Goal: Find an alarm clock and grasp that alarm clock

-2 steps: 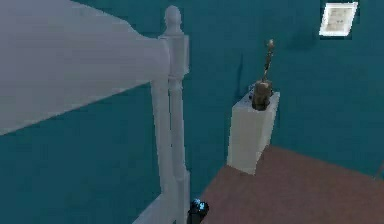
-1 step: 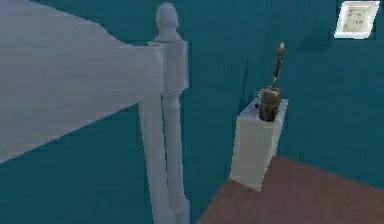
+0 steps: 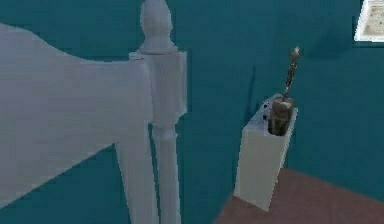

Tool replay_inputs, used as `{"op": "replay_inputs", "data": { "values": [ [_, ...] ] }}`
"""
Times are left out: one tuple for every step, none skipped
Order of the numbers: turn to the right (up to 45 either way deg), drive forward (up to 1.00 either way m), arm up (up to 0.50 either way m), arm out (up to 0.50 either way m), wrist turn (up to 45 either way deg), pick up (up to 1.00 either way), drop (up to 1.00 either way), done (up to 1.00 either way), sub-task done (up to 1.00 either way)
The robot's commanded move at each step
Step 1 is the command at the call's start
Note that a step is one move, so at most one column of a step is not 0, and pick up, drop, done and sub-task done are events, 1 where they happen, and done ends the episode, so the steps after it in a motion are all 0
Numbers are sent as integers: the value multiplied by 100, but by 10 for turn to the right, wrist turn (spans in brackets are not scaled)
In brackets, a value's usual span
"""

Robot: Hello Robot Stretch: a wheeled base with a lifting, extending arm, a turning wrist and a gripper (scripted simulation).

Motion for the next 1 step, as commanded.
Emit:
{"op": "replay_inputs", "data": {
  "values": [
    [450, 0, 0, 0, 0, 0, 0, 0, 0]
  ]
}}
